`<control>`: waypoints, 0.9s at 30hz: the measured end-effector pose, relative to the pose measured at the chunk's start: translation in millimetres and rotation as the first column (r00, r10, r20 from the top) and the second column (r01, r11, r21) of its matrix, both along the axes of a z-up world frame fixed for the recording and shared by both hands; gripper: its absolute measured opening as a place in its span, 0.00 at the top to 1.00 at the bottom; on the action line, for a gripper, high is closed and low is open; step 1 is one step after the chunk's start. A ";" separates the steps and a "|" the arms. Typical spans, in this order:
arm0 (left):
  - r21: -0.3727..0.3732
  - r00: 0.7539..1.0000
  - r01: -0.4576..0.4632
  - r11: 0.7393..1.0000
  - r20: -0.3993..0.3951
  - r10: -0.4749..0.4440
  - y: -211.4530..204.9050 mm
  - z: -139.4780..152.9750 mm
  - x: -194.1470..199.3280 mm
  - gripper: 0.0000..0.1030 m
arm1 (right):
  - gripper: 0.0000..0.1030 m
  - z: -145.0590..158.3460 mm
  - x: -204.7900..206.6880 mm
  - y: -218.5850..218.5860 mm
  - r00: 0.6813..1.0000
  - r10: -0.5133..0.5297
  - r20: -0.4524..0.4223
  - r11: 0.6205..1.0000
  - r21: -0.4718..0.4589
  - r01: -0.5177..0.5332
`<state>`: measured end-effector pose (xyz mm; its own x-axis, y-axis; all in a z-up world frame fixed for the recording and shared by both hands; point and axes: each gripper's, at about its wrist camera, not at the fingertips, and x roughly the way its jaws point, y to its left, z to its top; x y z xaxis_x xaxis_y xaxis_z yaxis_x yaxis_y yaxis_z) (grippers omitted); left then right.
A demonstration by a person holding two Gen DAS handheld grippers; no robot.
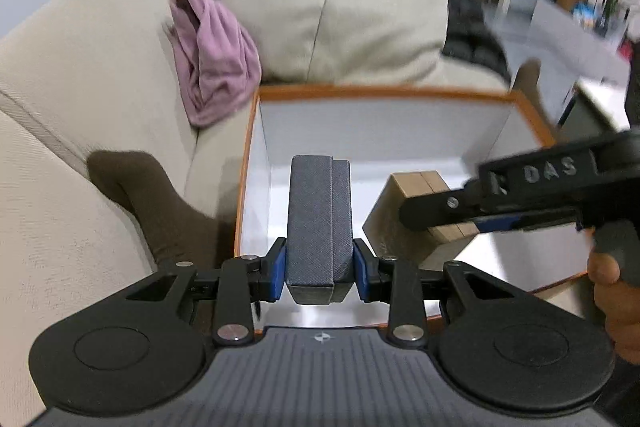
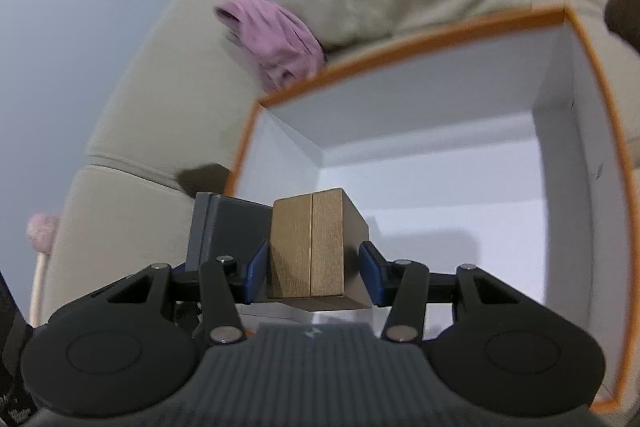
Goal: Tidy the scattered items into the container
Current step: 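Lift both boxes and lower them into the orange box, opening both grippers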
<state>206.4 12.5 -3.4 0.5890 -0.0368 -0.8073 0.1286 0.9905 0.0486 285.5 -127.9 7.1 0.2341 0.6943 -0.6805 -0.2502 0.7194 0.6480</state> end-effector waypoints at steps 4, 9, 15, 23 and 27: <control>0.061 0.999 0.004 0.998 -0.051 -0.001 -0.9 -17.7 0.1 0.63 | 0.50 -25.9 4.1 16.0 0.998 0.014 -0.055 1.000 -0.015 -0.014; 0.069 0.994 -0.002 0.998 -0.112 0.009 5.9 -30.0 1.7 0.63 | 0.50 -41.4 2.4 29.5 0.996 0.028 -0.088 0.998 -0.048 -0.032; 0.043 0.992 0.000 0.999 -0.125 0.005 11.8 -27.5 2.3 0.62 | 0.50 -51.1 1.0 43.8 0.993 0.039 -0.112 0.996 -0.073 -0.047; -0.002 0.995 0.008 1.000 -0.095 -0.008 20.1 -14.0 -4.6 0.49 | 0.50 -53.4 0.7 54.2 0.993 0.025 -0.115 0.995 -0.088 -0.035; -0.022 0.999 0.001 1.000 -0.042 -0.002 25.6 -0.8 -13.1 0.45 | 0.50 -52.2 -0.2 56.7 0.993 0.027 -0.119 0.994 -0.100 -0.039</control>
<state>193.3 38.2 -4.3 0.5542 -0.0555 -0.8305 0.1314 0.9911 0.0214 285.3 -71.2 -45.1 0.1268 0.6262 -0.7693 -0.2010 0.7757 0.5983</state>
